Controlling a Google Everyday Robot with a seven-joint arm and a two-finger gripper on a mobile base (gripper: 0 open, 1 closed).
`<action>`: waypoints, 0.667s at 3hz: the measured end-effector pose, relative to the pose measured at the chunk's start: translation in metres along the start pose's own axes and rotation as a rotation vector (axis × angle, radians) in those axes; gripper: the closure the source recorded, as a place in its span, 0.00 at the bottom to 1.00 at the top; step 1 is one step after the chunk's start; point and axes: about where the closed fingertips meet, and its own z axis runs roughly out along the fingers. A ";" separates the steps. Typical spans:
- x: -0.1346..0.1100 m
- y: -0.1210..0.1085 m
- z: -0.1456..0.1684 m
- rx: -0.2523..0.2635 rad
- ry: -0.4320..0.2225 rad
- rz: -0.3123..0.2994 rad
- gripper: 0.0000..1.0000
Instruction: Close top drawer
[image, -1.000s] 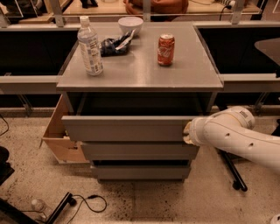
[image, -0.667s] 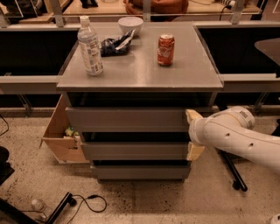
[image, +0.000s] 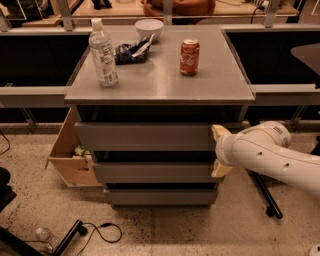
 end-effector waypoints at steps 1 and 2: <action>-0.005 0.000 -0.007 0.008 -0.003 -0.014 0.42; -0.030 -0.038 -0.036 0.036 0.002 -0.087 0.66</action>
Offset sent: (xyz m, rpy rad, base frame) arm -0.0045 0.0114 0.1287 -0.3325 0.1000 0.1692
